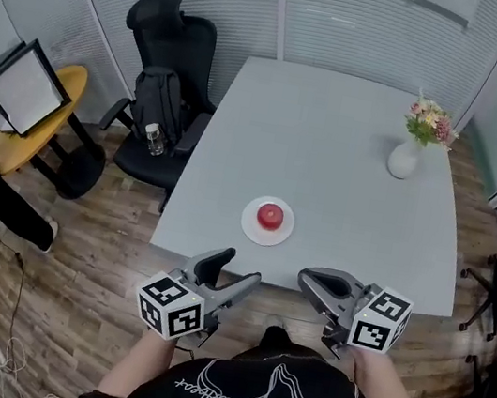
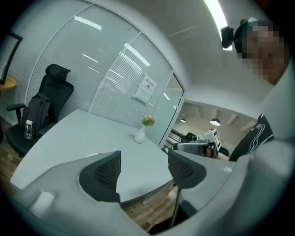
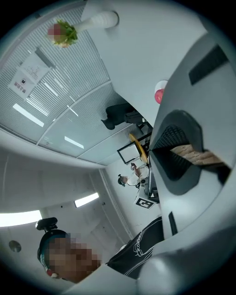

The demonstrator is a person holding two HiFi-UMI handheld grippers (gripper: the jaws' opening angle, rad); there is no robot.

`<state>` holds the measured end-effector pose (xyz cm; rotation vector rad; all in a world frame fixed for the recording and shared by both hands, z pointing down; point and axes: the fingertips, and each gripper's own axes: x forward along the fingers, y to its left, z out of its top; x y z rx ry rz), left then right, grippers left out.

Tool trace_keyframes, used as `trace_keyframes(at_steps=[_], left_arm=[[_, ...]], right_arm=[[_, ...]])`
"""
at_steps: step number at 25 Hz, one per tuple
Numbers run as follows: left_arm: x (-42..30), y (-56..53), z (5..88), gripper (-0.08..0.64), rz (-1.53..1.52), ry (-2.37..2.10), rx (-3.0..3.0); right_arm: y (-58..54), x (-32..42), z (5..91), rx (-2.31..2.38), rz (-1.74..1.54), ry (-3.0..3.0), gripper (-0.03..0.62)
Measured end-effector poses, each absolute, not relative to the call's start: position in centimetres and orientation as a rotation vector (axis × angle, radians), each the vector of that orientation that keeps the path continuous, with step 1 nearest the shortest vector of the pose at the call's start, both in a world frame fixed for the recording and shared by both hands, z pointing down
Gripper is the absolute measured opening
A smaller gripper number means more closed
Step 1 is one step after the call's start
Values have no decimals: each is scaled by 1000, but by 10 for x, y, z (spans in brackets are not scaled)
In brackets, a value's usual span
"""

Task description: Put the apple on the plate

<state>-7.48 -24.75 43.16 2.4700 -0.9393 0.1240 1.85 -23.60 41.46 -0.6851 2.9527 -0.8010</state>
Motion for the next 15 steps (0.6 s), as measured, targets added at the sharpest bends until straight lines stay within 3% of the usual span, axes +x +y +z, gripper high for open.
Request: trace_keyframes(at_steps=[6, 9, 15], left_arm=[[-75, -194, 388, 229, 20, -830, 2554], [-79, -173, 377, 70, -2, -811, 2589], [-79, -145, 363, 20, 18, -779, 2658]], right_arm=[[-200, -1, 382, -619, -666, 2980, 9], [-183, -11, 377, -584, -630, 3008, 9], [-159, -20, 368, -566, -593, 3009, 8]])
